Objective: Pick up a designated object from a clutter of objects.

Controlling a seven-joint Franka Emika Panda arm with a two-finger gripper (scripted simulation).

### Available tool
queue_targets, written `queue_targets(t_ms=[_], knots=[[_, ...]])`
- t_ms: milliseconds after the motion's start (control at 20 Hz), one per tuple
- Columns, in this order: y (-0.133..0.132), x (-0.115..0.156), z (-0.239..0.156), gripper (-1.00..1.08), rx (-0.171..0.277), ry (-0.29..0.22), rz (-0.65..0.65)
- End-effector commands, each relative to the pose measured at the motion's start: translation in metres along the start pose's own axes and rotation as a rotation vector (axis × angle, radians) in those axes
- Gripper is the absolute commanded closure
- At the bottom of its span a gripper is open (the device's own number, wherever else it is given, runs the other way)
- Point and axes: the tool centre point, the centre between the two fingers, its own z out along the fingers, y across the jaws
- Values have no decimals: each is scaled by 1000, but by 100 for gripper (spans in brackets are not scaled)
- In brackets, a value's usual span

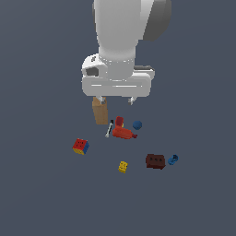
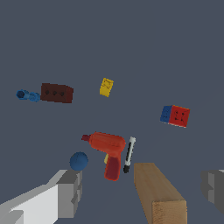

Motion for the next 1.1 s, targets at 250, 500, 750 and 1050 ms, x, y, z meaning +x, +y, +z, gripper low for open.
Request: queue_targets(t_ms=[250, 500, 750, 1050], knots=[[-4, -2, 2, -92, 12, -6, -2], [-7, -5, 1, -92, 26, -12, -2], [-8, -4, 5, -92, 24, -11, -3], [-18, -6, 26, -92, 19, -10, -12]])
